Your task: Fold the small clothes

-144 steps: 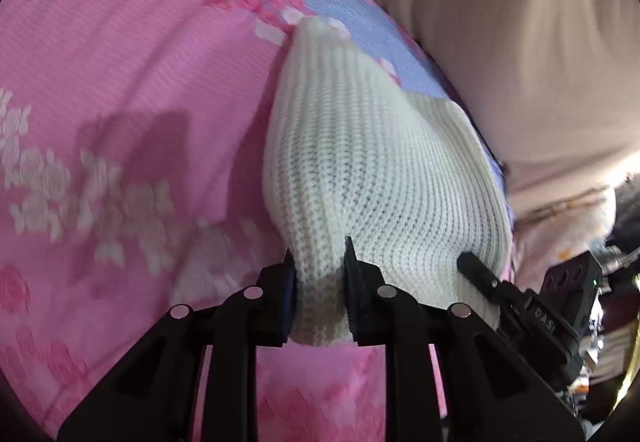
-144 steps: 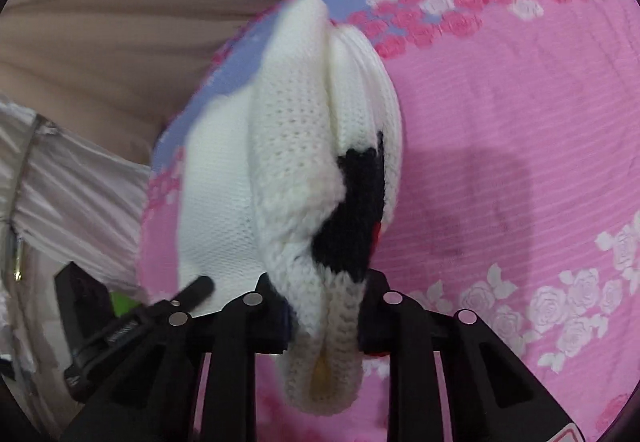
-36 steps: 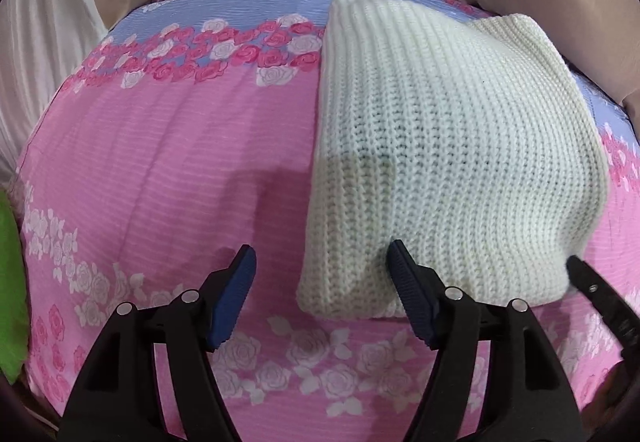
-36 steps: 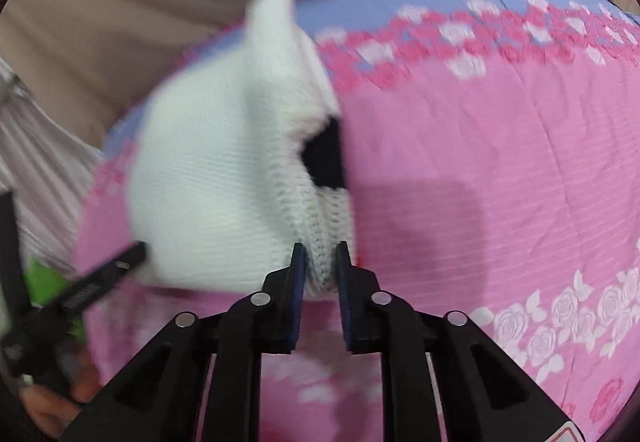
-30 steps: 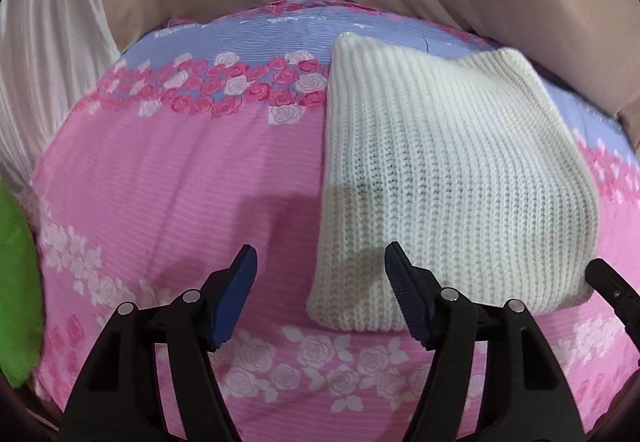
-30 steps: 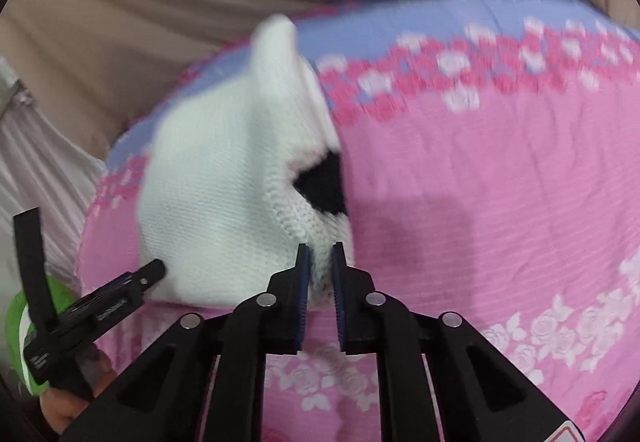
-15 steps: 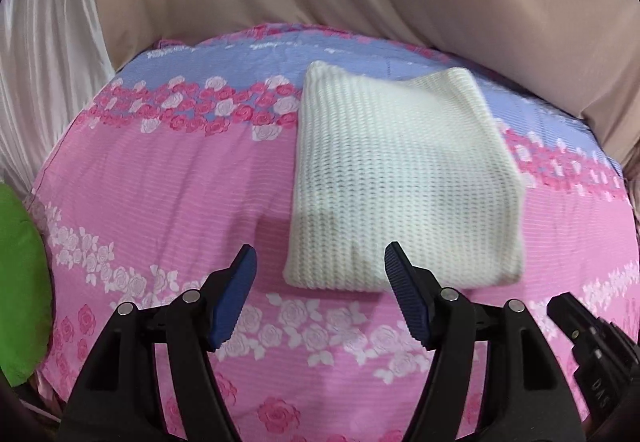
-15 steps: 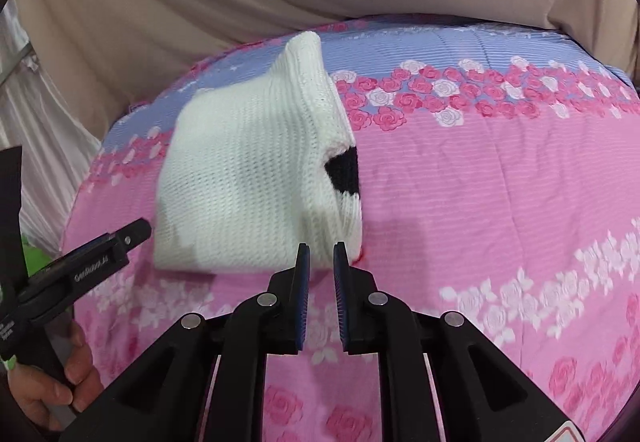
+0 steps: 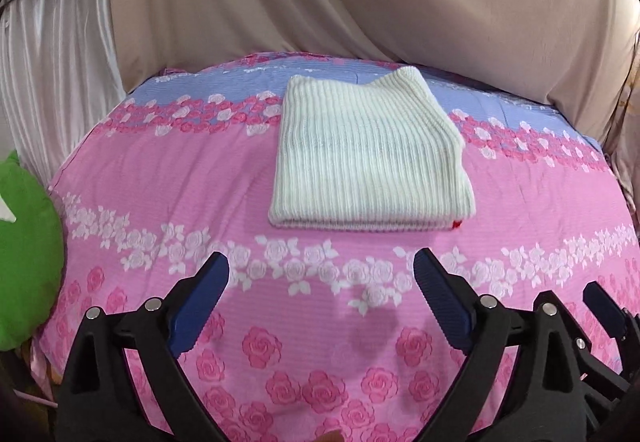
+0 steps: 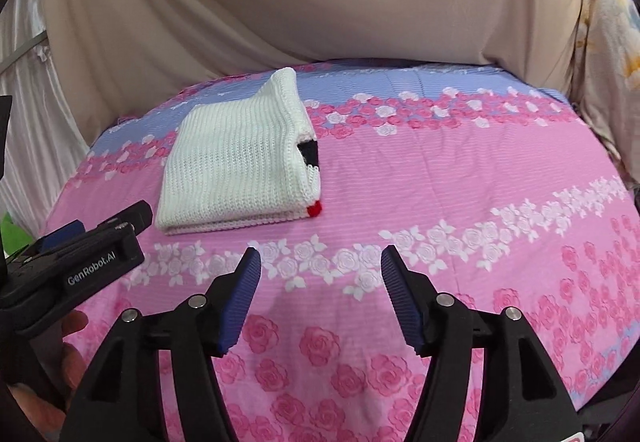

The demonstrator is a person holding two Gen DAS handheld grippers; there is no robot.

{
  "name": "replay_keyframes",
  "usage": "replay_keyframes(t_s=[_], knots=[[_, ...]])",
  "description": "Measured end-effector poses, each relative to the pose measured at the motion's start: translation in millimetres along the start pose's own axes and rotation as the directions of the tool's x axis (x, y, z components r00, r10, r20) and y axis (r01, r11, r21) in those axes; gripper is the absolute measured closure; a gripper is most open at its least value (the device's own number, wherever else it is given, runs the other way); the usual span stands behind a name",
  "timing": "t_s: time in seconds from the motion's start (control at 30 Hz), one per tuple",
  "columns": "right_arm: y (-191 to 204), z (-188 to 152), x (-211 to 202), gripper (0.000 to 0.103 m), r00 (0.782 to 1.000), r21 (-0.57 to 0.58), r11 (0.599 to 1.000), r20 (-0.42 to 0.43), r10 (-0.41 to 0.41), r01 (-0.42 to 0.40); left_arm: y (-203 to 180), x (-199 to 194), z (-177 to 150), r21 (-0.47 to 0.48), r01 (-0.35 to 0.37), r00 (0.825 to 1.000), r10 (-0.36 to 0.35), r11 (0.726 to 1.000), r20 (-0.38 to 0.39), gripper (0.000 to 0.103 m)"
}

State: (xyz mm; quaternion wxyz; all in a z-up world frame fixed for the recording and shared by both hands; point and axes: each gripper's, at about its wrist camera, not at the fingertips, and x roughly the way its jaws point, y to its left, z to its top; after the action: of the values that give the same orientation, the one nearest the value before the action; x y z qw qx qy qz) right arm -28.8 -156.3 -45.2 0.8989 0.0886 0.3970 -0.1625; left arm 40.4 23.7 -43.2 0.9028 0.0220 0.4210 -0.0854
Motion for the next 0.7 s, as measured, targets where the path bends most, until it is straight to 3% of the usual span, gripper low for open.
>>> replay_keyframes(t_s=[0.1, 0.7], knots=[[4, -12, -6, 0.035, 1.000, 0.001, 1.000, 0.016, -0.020, 0.020, -2, -3, -11, 0.001, -0.022, 1.000, 0.022, 1.000, 0.008, 0.012], [11, -32, -8, 0.034, 0.999, 0.003, 0.999, -0.010, -0.034, 0.034, 3, -12, -34, -0.006, -0.068, 0.997, 0.068, 0.998, 0.027, 0.013]])
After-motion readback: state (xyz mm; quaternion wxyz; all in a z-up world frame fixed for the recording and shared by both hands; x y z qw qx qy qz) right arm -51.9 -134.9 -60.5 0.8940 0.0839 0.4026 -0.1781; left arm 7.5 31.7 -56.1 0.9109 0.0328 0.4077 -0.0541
